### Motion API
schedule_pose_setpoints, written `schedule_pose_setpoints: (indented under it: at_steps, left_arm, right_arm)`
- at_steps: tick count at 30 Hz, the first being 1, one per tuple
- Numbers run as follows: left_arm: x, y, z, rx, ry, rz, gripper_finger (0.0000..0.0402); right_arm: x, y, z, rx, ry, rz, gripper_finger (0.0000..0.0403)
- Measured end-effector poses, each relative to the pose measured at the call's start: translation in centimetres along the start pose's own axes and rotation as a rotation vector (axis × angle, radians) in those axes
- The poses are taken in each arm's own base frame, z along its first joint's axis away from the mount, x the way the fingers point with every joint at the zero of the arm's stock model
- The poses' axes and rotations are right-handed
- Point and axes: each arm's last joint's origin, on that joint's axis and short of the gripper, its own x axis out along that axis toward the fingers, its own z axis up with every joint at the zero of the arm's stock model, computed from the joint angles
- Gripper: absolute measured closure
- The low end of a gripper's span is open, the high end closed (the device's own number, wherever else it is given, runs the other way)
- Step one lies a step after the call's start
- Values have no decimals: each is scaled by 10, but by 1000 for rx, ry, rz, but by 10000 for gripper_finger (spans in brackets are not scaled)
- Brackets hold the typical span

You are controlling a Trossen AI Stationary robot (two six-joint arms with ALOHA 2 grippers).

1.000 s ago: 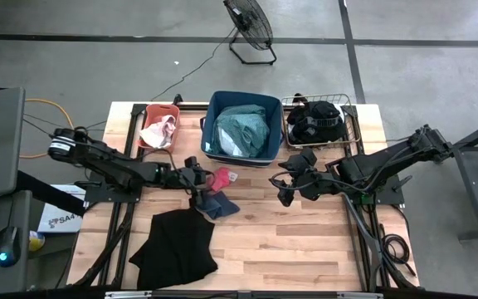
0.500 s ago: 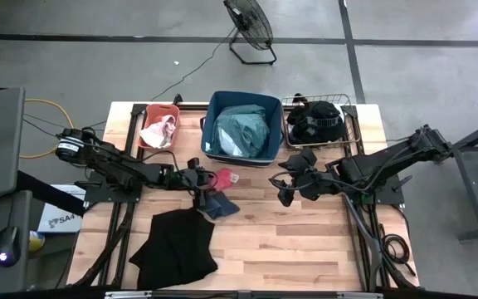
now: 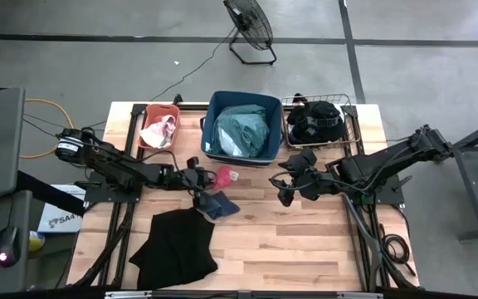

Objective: Pick & Place Cloths
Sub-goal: Put the pink sock into the orange bin

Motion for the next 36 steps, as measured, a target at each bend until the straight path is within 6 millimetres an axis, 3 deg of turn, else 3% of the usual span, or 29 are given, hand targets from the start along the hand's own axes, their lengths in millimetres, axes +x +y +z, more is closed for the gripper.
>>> schedule_pose_setpoints:
  at_steps: [5,10,16,19,26,30,36]
  left_arm:
    - [-11,2,11,-7,11,-1,398]
    - [-35,4,34,16,49,-4,399]
    - [-79,-1,65,102,-82,-127,400]
    - [-102,5,71,129,-162,-214,400]
    - [-152,25,77,136,-366,-216,401]
    - [-173,38,76,82,-452,-94,401]
    - [-189,58,70,-89,-464,342,401]
  right_arm:
    - [0,0,0,-2,2,-2,124]
    - [0,0,0,-2,3,-2,124]
    - [0,0,0,-1,3,-2,124]
    - [0,0,0,0,3,-3,124]
    - [0,0,-1,-2,4,-3,124]
    - [0,0,-1,-3,4,-3,124]
    - [0,0,0,-3,3,-3,124]
